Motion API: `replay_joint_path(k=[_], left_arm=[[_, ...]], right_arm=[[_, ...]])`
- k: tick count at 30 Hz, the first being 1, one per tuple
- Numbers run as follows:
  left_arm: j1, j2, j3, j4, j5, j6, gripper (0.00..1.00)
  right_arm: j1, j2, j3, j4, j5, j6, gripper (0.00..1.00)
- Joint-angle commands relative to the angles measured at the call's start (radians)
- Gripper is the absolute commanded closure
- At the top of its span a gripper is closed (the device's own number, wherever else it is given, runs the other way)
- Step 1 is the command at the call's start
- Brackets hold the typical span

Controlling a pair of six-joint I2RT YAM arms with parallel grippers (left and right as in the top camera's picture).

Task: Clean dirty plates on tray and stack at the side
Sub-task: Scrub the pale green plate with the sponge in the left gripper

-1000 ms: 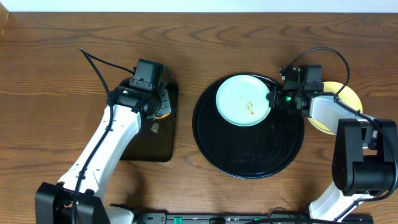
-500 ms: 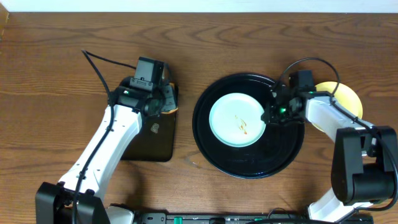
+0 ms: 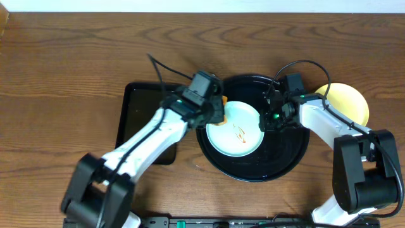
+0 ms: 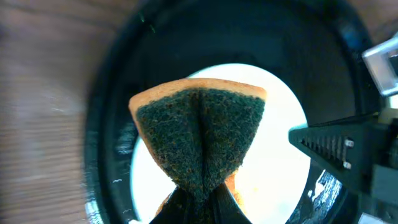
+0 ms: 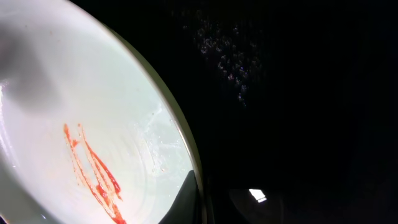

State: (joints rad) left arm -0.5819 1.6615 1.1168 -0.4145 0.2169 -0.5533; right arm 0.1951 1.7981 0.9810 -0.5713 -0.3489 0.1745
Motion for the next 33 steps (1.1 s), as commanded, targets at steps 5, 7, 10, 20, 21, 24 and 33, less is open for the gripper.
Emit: replay_joint_path(k=[5, 7, 10, 20, 21, 24, 33], left_arm=[[-0.092, 0.131, -0.003, 0.164, 0.135, -0.140, 0.92], [-0.113, 0.152, -0.003, 0.185, 0.135, -0.153, 0.92], [-0.153, 0.179, -0.003, 0.200, 0.135, -0.191, 0.92], [-0.195, 0.273, -0.003, 0.233, 0.128, -0.226, 0.92], [-0.193, 0.280, -0.003, 0.223, 0.113, -0.198, 0.92], [-0.182, 0.285, -0.003, 0.122, -0.057, -0.142, 0.92], [-0.044, 0.272, 0.013, 0.037, -0.241, -0.007, 0.92]], right_arm=[[0.016, -0.006, 0.002, -0.019, 0.021, 0.015, 0.99], [0.016, -0.006, 0.002, -0.023, 0.028, 0.015, 0.99], [0.016, -0.006, 0.002, -0.027, 0.027, 0.015, 0.99], [0.016, -0.006, 0.002, -0.034, 0.027, 0.015, 0.99], [0.016, -0.006, 0.002, -0.035, 0.027, 0.015, 0.99], [0.016, -0.006, 0.002, -0.039, 0.027, 0.015, 0.99], [0.016, -0.006, 0.002, -0.046, 0.027, 0.015, 0.99]])
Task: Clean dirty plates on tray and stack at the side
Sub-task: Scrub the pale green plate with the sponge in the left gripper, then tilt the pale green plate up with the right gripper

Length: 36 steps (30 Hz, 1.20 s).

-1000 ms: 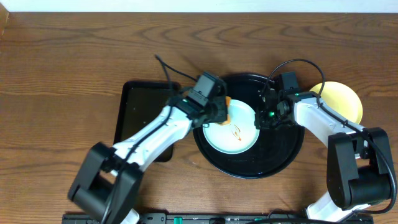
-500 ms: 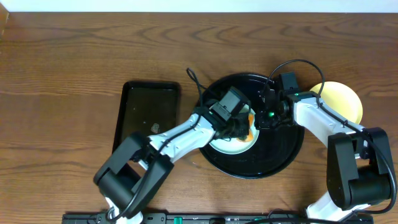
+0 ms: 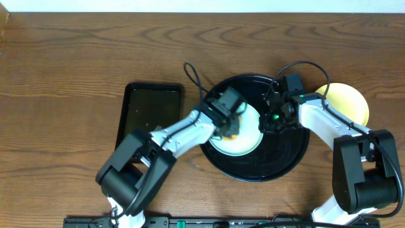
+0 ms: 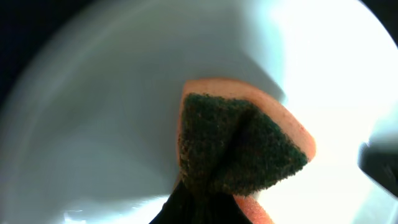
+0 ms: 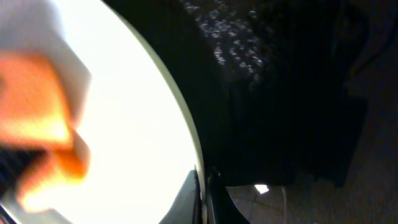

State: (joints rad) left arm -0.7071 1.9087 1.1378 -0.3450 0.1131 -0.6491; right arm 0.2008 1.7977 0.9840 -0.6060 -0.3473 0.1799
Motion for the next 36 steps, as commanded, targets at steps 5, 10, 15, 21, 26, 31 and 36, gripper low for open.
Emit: replay_joint_path(k=[5, 10, 15, 21, 26, 31, 36], left_arm=[[0.129, -0.068, 0.010, -0.091, -0.050, 0.187, 0.93], [0.165, -0.241, 0.010, -0.190, -0.050, 0.206, 0.93], [0.228, -0.381, 0.010, -0.272, -0.071, 0.204, 0.92], [0.329, -0.400, 0.001, -0.348, -0.108, 0.204, 0.92], [0.389, -0.399, -0.027, -0.354, -0.106, 0.204, 0.92], [0.396, -0.399, -0.030, -0.366, -0.106, 0.204, 0.92], [0.396, -0.399, -0.030, -0.372, -0.106, 0.204, 0.92]], right_arm=[[0.010, -0.006, -0.001, -0.013, 0.027, 0.009, 0.99], [0.010, -0.006, -0.001, -0.015, 0.034, 0.006, 0.99], [0.010, -0.006, -0.001, -0.014, 0.033, 0.006, 0.99], [0.010, -0.006, -0.001, -0.011, 0.032, 0.006, 0.83], [0.010, -0.006, -0.001, 0.008, 0.006, 0.006, 0.83], [0.010, -0.006, -0.005, 0.042, -0.009, 0.007, 0.80], [0.010, -0.005, -0.034, 0.076, -0.029, 0.029, 0.85]])
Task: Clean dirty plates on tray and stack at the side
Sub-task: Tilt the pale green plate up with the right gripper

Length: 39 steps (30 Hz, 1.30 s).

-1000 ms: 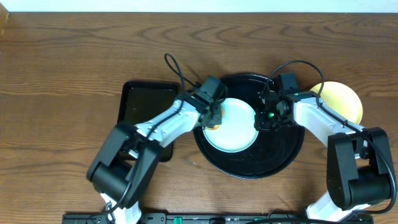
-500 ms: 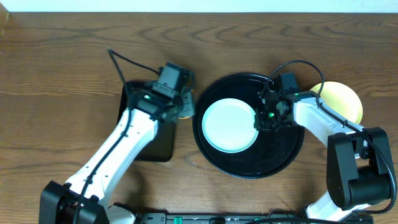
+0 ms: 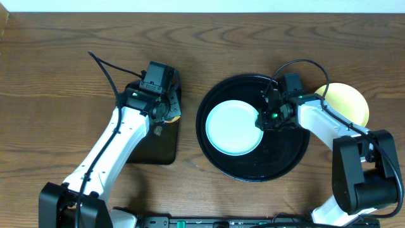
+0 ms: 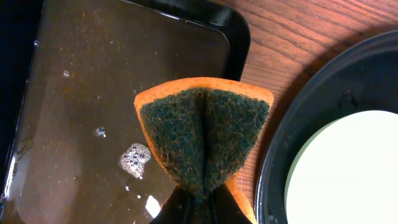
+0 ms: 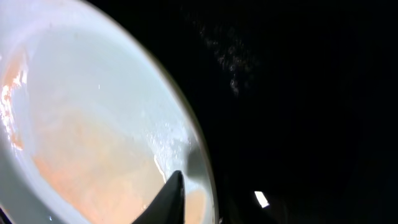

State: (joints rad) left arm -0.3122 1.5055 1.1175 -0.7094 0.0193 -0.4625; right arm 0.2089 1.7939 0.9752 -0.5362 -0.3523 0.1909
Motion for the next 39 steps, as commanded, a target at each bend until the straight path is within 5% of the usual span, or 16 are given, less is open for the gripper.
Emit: replay_joint_path(k=[1, 5, 22, 39], left_arm=[[0.002, 0.004, -0.010, -0.010, -0.012, 0.017, 0.92], [0.002, 0.004, -0.010, -0.018, -0.012, 0.017, 0.92], [0.002, 0.004, -0.010, -0.034, -0.012, 0.017, 0.92], [0.002, 0.004, -0.010, -0.032, -0.013, 0.017, 0.92]], right_arm=[[0.002, 0.000, -0.029, 0.005, -0.047, 0.018, 0.88], [0.002, 0.000, -0.035, 0.005, -0.129, 0.013, 0.99], [-0.040, -0.090, -0.033, 0.166, -0.286, -0.060, 0.99], [-0.031, -0.476, -0.033, 0.162, 0.273, -0.234, 0.99]])
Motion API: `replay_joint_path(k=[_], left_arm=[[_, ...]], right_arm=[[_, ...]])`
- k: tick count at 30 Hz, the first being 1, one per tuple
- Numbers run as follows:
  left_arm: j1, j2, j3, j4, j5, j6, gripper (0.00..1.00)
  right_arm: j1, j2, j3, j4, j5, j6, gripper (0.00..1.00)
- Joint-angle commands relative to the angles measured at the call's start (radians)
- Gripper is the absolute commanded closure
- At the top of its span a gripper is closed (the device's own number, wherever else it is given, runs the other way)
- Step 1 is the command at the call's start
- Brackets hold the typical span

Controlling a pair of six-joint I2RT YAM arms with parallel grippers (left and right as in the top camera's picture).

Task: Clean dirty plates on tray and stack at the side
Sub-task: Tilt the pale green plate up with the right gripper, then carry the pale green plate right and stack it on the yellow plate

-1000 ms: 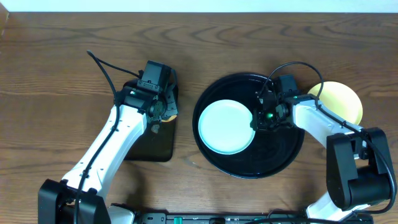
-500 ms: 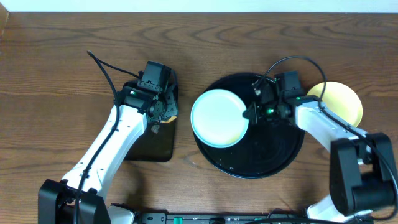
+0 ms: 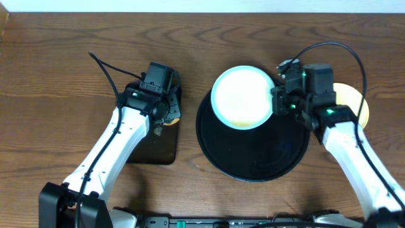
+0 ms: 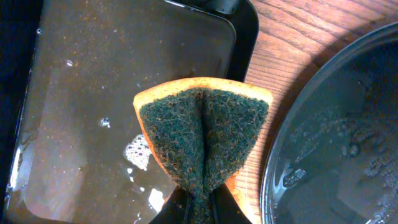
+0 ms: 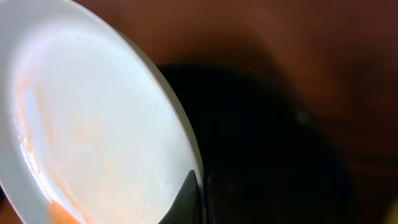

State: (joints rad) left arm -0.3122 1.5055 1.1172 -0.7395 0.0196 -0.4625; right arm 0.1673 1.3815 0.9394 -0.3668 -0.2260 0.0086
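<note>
My right gripper [image 3: 276, 101] is shut on the right rim of a white plate [image 3: 242, 97], which hangs lifted over the far edge of the round black tray [image 3: 253, 161]. In the right wrist view the plate [image 5: 93, 124] shows a faint orange film. My left gripper [image 4: 200, 208] is shut on a folded sponge [image 4: 202, 134], orange with a green scrub face, over the right edge of the black rectangular water tray [image 4: 93, 93]. Overhead, the sponge [image 3: 169, 113] peeks out beside the left wrist. A yellow plate [image 3: 353, 101] lies on the table at the right.
The rectangular tray [image 3: 142, 149] holds brownish soapy water with foam patches. The round tray's wet floor [image 4: 348, 143] carries water drops. Bare wood table [image 3: 63, 63] surrounds both trays. A cable loops above the right arm.
The white plate lay flat in the round tray with my right gripper at its rim; now it is lifted and held over the tray's far edge. The left arm and sponge have hardly moved.
The white plate lay in the round tray with red streaks, my right gripper at its rim, the sponge held above it. Then the sponge pressed on the plate. Then the sponge was over the water tray and the streaks were gone. Now the plate is raised.
</note>
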Motion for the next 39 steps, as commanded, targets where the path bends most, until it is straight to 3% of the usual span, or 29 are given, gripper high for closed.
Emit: replay_joint_path(k=[1, 15, 27, 39], left_arm=[[0.002, 0.004, -0.010, 0.000, -0.013, 0.017, 0.92], [0.002, 0.004, -0.010, 0.008, -0.013, 0.018, 0.92], [0.002, 0.004, -0.010, 0.008, -0.013, 0.018, 0.92], [0.002, 0.004, -0.010, 0.008, -0.013, 0.017, 0.93]], right_arm=[[0.018, -0.086, 0.003, -0.016, 0.179, -0.063, 0.99], [0.246, -0.211, 0.003, -0.072, 0.680, -0.274, 0.99], [0.520, -0.211, 0.003, -0.039, 1.127, -0.337, 0.99], [0.540, -0.211, 0.003, -0.003, 1.169, -0.384, 0.99]])
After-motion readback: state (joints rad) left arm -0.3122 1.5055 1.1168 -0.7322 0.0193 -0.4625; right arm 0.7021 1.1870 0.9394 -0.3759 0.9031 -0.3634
